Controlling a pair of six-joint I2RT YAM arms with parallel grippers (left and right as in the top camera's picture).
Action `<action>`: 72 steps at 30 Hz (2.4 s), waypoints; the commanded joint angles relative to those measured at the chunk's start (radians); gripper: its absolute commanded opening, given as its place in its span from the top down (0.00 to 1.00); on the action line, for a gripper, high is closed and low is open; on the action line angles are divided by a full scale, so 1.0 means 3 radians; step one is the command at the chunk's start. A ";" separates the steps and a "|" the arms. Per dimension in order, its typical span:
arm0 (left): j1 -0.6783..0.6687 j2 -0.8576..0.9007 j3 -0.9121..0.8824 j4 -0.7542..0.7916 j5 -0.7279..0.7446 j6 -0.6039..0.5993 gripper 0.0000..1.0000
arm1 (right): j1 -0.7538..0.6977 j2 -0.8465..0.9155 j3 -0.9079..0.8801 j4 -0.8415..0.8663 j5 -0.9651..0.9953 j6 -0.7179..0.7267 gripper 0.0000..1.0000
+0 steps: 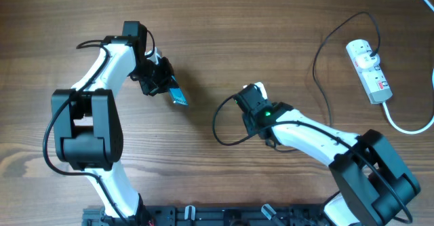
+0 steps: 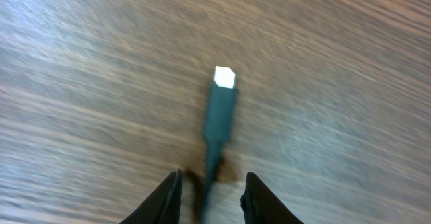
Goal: Plug charger to phone and switch on socket
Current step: 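Lift the plug with the right gripper toward the phone held upright by left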
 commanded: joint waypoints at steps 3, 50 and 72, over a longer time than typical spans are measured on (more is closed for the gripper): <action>0.0009 -0.0099 -0.0024 -0.0004 0.0081 -0.0018 0.96 | -0.0065 0.0090 -0.0065 0.0086 -0.0272 0.0393 0.67; 0.0080 -0.0104 -0.0023 0.0498 0.1471 0.0360 0.96 | -0.0432 0.0191 0.0223 -0.0182 -0.1298 -0.0399 0.96; 0.0509 -0.0150 -0.0024 0.0938 0.3095 0.0712 0.96 | -0.0662 -0.0263 0.0338 -0.0122 -0.3517 0.0036 0.96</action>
